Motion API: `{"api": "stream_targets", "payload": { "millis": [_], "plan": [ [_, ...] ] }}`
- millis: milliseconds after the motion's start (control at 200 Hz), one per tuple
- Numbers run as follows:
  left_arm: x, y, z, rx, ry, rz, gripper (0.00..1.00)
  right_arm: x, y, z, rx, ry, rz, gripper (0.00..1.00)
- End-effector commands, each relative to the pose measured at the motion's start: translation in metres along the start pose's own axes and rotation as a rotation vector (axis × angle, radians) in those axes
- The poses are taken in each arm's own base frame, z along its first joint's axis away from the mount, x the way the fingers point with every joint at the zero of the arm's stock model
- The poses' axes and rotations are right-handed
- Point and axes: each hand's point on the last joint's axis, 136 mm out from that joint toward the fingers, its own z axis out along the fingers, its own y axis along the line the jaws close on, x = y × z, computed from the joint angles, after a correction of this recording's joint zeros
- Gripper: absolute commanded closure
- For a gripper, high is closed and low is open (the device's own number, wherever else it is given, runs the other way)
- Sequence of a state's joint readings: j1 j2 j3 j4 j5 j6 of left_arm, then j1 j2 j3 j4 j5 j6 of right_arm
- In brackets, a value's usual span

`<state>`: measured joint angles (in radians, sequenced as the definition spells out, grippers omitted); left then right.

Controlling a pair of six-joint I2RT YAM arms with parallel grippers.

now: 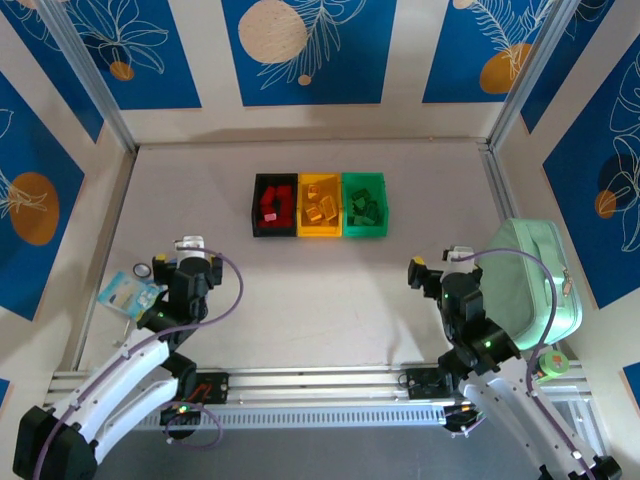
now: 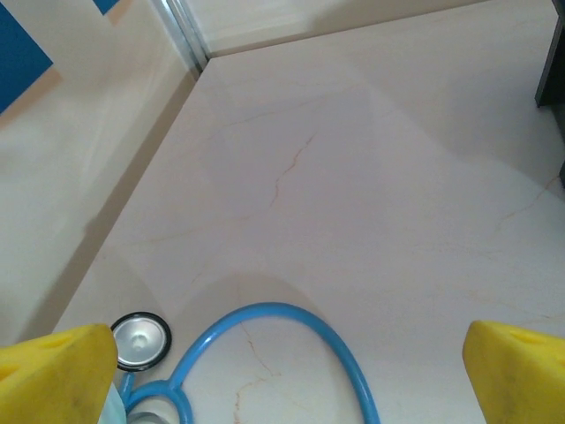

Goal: Sort the legos into containers by color
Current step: Reset both arms

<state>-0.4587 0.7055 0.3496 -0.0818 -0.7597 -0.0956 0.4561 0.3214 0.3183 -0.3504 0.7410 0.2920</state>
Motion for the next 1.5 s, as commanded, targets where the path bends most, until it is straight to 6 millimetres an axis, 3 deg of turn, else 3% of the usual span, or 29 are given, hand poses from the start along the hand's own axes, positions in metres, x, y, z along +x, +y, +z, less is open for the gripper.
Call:
{"api": "stream_targets", "payload": {
  "millis": [0, 135, 365, 665, 846, 1496],
  "plan": [
    [0.005, 0.002, 0.001, -0.049, -0.015, 0.033, 0.00, 0.010, 0.001, 0.003, 0.001, -0.001, -0.051, 0.01],
    [0.026, -0.005, -0.003, -0.045, -0.039, 0.067, 0.00, 0.021, 0.007, 0.007, -0.012, -0.004, -0.083, 0.01],
    [0.022, -0.002, -0.009, -0.040, -0.082, 0.040, 0.00, 0.030, 0.011, 0.011, -0.017, -0.009, -0.109, 0.01],
    [0.017, -0.002, -0.002, -0.089, -0.096, 0.036, 0.00, 0.026, -0.008, 0.018, 0.069, -0.012, -0.034, 0.01],
    [0.008, 0.004, -0.005, -0.110, -0.181, -0.030, 0.00, 0.013, -0.007, 0.026, 0.056, -0.107, -0.023, 0.01],
    [0.007, 0.023, 0.009, -0.152, -0.239, -0.126, 0.00, -0.005, -0.036, 0.039, 0.135, -0.235, 0.099, 0.01]
  ]
}}
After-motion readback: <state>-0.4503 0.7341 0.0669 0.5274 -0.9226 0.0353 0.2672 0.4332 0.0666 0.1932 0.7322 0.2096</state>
